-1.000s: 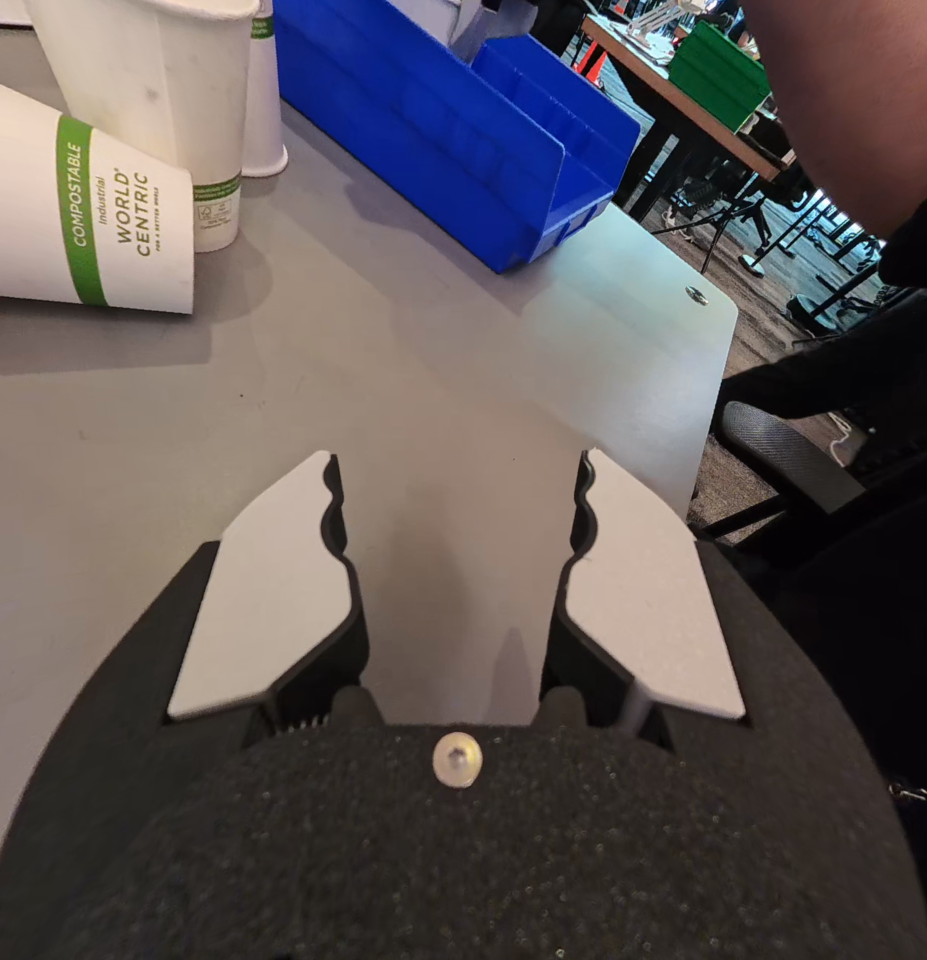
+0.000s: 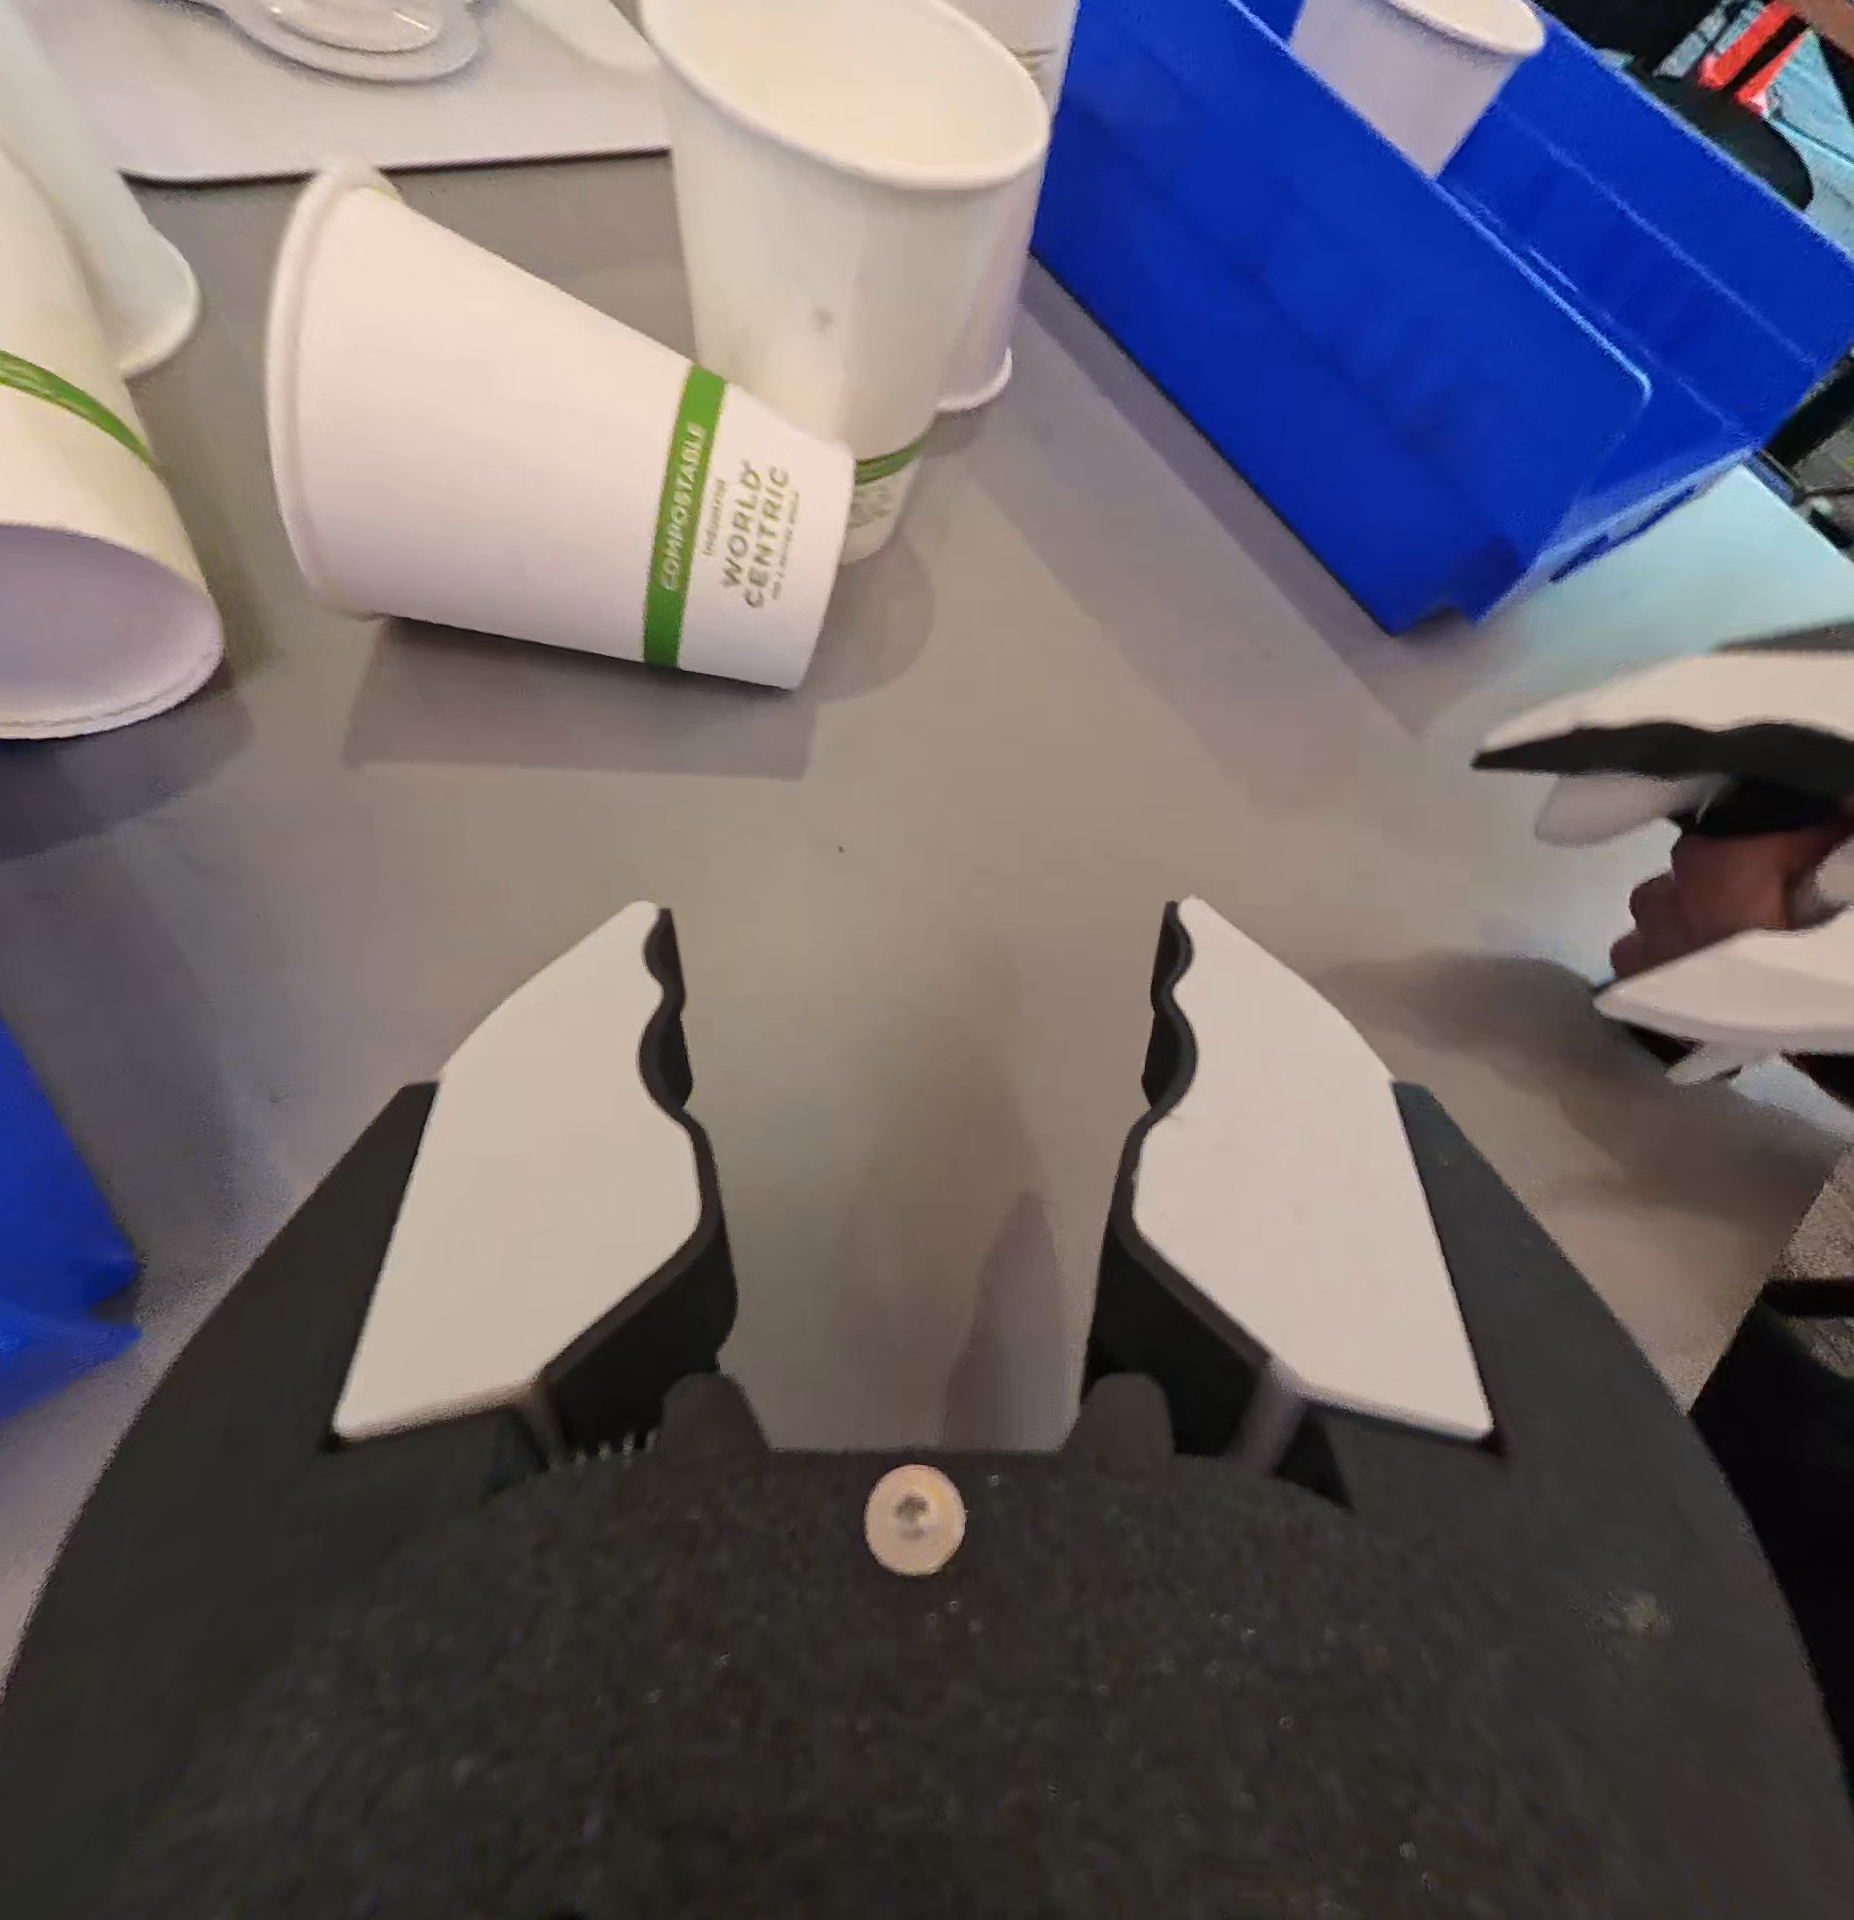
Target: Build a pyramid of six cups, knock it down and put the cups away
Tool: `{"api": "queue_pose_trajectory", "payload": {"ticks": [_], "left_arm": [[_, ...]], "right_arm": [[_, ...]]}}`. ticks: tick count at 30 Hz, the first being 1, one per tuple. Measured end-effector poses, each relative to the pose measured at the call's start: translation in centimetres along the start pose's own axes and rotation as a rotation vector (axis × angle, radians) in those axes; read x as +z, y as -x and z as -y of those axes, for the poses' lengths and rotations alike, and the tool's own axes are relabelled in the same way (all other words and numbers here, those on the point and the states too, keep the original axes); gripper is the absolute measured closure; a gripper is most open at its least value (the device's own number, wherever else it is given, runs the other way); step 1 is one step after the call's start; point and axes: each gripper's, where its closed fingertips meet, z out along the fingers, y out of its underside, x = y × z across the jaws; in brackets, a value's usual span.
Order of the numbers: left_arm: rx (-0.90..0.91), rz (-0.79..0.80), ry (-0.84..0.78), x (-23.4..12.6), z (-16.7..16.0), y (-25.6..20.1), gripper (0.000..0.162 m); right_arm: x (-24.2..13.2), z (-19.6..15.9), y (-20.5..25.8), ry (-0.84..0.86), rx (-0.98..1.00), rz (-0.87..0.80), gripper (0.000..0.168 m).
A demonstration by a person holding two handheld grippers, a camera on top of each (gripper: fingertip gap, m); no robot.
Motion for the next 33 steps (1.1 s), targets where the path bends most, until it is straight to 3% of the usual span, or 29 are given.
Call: {"api": "queue_pose_trajectory", "payload": {"ticks": [6,10,13,18,22,26,33], "left_arm": [[0.118,0.044,0.033,1.1,3.7,1.8,0.076],[0.266,0.026,0.195,2.0,7.3,5.1,0.081],[0.297,-0.070,0.349,3.3,8.7,7.6,0.087],[0.263,-0.179,0.576,5.4,8.6,10.4,0.103],[0.271,-0.267,0.697,6.3,6.8,10.1,0.118],[0.258,-0.370,0.711,5.8,6.0,8.6,0.148],[0.208,-0.424,0.591,1.3,5.6,7.8,0.159]], "right_arm": [[-0.4,-0.2,-0.3,0.007,-0.017,-0.001,0.113],[-0.5,-0.3,-0.2,0.009,-0.025,0.009,0.114],[-0.6,-0.2,0.0,0.013,-0.037,0.020,0.115],[-0.8,-0.2,0.1,0.016,-0.061,0.019,0.117],[-0.7,-0.2,0.2,0.017,-0.060,0.024,0.118],[-0.5,-0.3,0.4,0.015,-0.036,0.047,0.120],[-0.5,0.3,0.3,-0.013,0.015,0.081,0.121]]}}
